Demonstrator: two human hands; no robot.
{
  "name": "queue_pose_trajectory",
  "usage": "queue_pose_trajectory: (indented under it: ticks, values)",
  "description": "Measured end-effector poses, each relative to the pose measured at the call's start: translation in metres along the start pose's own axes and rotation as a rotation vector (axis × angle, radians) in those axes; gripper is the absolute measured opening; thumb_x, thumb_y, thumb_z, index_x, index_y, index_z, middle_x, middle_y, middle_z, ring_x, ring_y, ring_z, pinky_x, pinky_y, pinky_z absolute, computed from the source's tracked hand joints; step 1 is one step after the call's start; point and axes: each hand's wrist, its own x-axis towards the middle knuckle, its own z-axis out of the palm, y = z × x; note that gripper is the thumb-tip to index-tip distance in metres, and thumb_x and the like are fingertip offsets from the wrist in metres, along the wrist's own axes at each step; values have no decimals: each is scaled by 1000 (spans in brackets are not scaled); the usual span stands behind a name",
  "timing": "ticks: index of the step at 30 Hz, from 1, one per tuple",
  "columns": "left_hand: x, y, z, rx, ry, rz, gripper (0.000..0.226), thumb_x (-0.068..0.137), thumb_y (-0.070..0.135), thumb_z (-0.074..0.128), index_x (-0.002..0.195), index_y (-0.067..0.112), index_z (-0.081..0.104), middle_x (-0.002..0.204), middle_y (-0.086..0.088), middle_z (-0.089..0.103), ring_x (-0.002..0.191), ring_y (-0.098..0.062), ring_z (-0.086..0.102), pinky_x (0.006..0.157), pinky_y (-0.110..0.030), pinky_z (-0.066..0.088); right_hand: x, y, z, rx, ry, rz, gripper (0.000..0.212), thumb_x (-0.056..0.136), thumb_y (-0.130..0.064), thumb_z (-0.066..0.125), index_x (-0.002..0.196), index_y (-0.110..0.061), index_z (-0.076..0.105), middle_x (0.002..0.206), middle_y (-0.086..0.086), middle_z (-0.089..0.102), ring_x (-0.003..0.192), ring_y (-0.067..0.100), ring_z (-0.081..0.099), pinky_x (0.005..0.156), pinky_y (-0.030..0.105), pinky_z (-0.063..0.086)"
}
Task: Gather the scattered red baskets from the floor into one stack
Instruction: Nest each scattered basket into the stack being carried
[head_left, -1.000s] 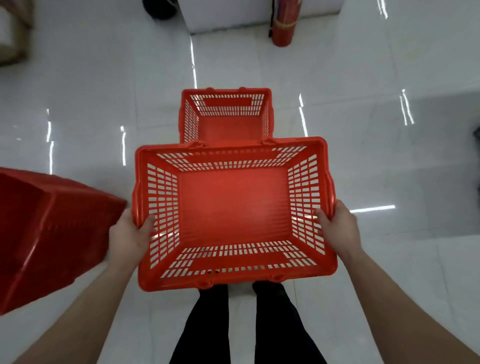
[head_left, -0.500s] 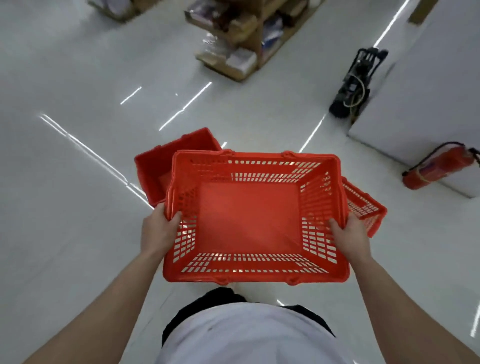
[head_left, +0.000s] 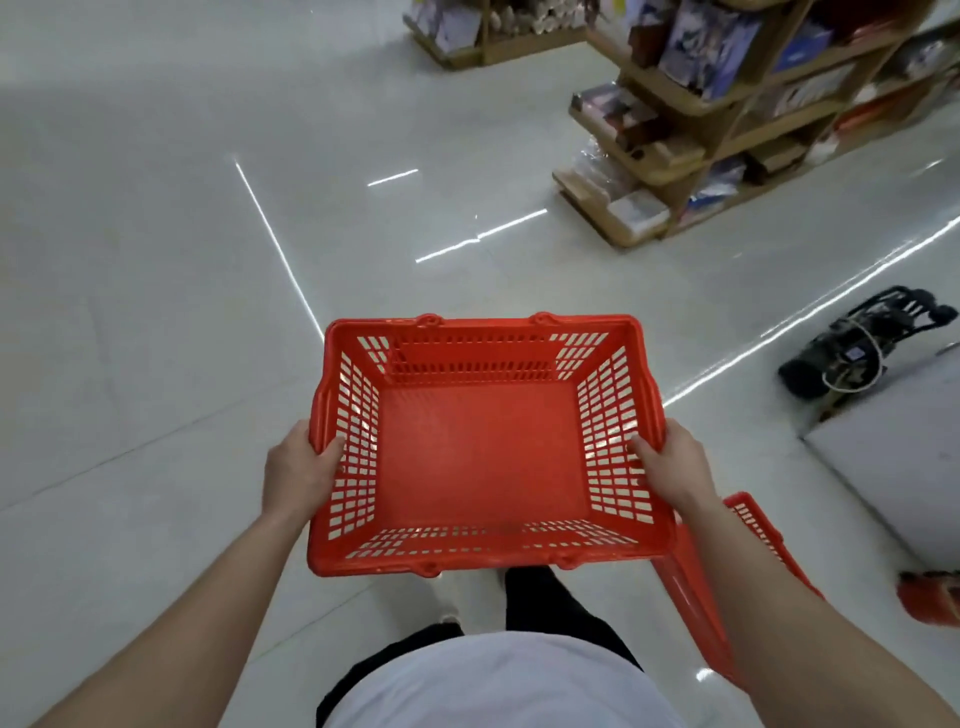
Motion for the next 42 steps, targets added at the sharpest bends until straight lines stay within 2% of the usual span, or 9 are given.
queue_pose_trajectory:
  ticks: [2,7,13,19,25,31,35,38,42]
  values:
    - [21,0,2,0,8,-42,44,92,53,60,124,23,59,104,5,71,73,-11,67,70,-36,57,33,-14,12,-5,-35,-21,36,95,-34,59,127,-18,58,109,0,72,76,7,66,66,22,51]
    - [83,11,22,54,11,-114,42,91,53,60,122,24,58,101,5,72,69,-8,67,63,-27,55,122,-32,41,-39,-120,-29,38,95,-36,59,128,-17,58,110,1,72,83,15,70,78,36,57]
    - [150,42,65,122,-38,-249,42,92,51,61,124,23,55,105,2,72,71,-12,68,69,-36,58,219,-35,60,-56,-214,47,40,97,-40,57,129,-16,56,111,3,72,86,20,72,80,44,60]
    - [214,59,110,169,-104,-331,39,94,43,61,124,20,54,109,-3,71,79,-19,69,75,-42,59,283,-28,80,-73,-237,118,44,97,-46,55,131,-18,54,110,0,71,65,-2,60,56,17,46]
    - [251,53,142,147,-189,-360,40,95,39,62,130,20,53,116,-4,69,80,-16,65,77,-41,56,316,-8,109,-92,-263,183,46,96,-49,53,131,-19,51,113,-1,70,67,-1,59,56,18,46]
    - [288,24,170,169,-209,-378,42,93,41,64,129,22,55,116,-2,70,78,-14,64,77,-45,57,339,16,156,-88,-260,268,48,96,-47,54,133,-17,49,119,3,68,72,4,60,68,29,52]
    - [301,10,191,157,-312,-418,44,92,36,68,130,20,53,119,-5,69,88,-22,68,83,-45,55,352,24,177,-94,-354,370,57,93,-46,60,137,-15,42,123,7,65,80,17,63,73,37,52]
    - [298,22,199,244,-391,-407,63,87,31,72,140,13,44,127,-12,65,106,-33,64,88,-40,49,358,13,178,-238,-402,338,75,89,-38,65,148,-7,29,129,15,62,109,35,63,88,42,49]
    - [283,74,197,275,-412,-327,69,85,36,68,144,13,40,136,-14,58,116,-35,58,88,-39,47,343,-24,157,-273,-365,283,85,86,-38,67,153,-7,24,137,19,55,123,36,54,97,44,46]
